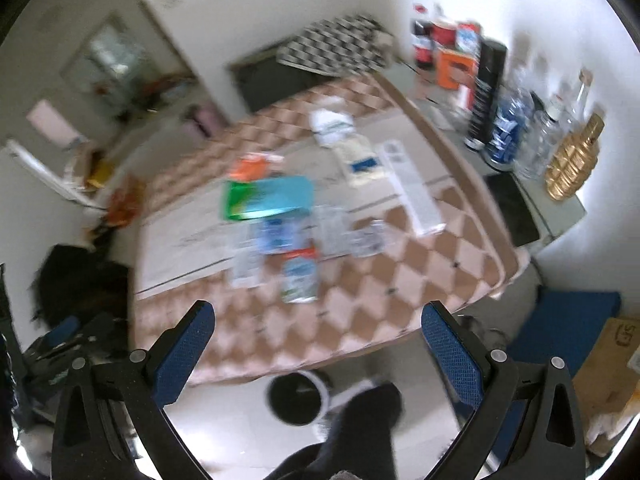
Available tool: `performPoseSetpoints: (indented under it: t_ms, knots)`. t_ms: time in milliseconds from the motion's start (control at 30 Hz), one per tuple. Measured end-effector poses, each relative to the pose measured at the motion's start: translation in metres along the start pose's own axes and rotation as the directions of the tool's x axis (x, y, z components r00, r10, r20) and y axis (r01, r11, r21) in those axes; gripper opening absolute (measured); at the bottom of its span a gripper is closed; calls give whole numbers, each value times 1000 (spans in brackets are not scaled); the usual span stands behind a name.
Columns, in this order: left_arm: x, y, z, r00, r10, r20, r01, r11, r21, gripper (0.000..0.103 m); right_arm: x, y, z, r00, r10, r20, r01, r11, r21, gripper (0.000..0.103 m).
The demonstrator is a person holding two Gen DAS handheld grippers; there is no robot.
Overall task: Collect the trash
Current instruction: 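Grasp the white medicine box with the left tool while the right tool grasps the white toothpaste box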
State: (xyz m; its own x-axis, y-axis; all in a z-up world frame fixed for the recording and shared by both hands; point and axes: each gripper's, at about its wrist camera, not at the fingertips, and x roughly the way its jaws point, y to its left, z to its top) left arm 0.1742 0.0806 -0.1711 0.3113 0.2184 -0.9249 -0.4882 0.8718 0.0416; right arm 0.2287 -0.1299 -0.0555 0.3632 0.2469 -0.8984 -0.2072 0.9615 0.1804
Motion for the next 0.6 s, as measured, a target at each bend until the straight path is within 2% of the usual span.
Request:
performPoseSetpoints:
  t_ms: [67, 133, 200, 333, 400, 467, 500, 533, 567, 600]
  knots:
    - [49, -10, 19, 997, 23, -75, -22, 1000, 14, 103, 52, -19, 32, 998, -59, -37, 60, 998, 11, 103]
    - [94, -21, 32, 986, 59, -153, -53, 998, 40, 103, 98, -38, 59, 991, -100, -86, 102, 995, 22, 103]
    - [148, -31, 44, 967, 86, -238, -72, 995, 69, 103, 145, -53, 84, 981, -128, -147, 132, 991, 12, 102]
    - [214, -41, 54, 932, 107, -346, -71, 991, 114, 103, 231, -73, 127, 946, -215, -244, 208, 977, -55, 101]
    - [239, -45, 57, 912, 116, -393, -65, 988, 139, 103, 258, -78, 139, 930, -238, -279, 224, 971, -80, 101]
    - [255, -50, 59, 901, 102, -421, -46, 989, 141, 103, 280, -81, 146, 916, -259, -307, 238, 966, -103, 101]
    - [256, -51, 62, 903, 60, -425, -11, 993, 117, 103, 290, -81, 150, 910, -265, -320, 241, 964, -114, 101]
    - [256, -51, 65, 904, 52, -424, -7, 994, 108, 102, 298, -82, 152, 905, -270, -329, 242, 962, -123, 101]
    - [256, -53, 66, 905, 54, -423, -8, 994, 109, 100, 308, -83, 155, 899, -275, -340, 242, 961, -136, 101]
    - [255, -55, 67, 905, 41, -424, 5, 994, 106, 88, 315, -84, 156, 894, -284, -348, 249, 958, -141, 101]
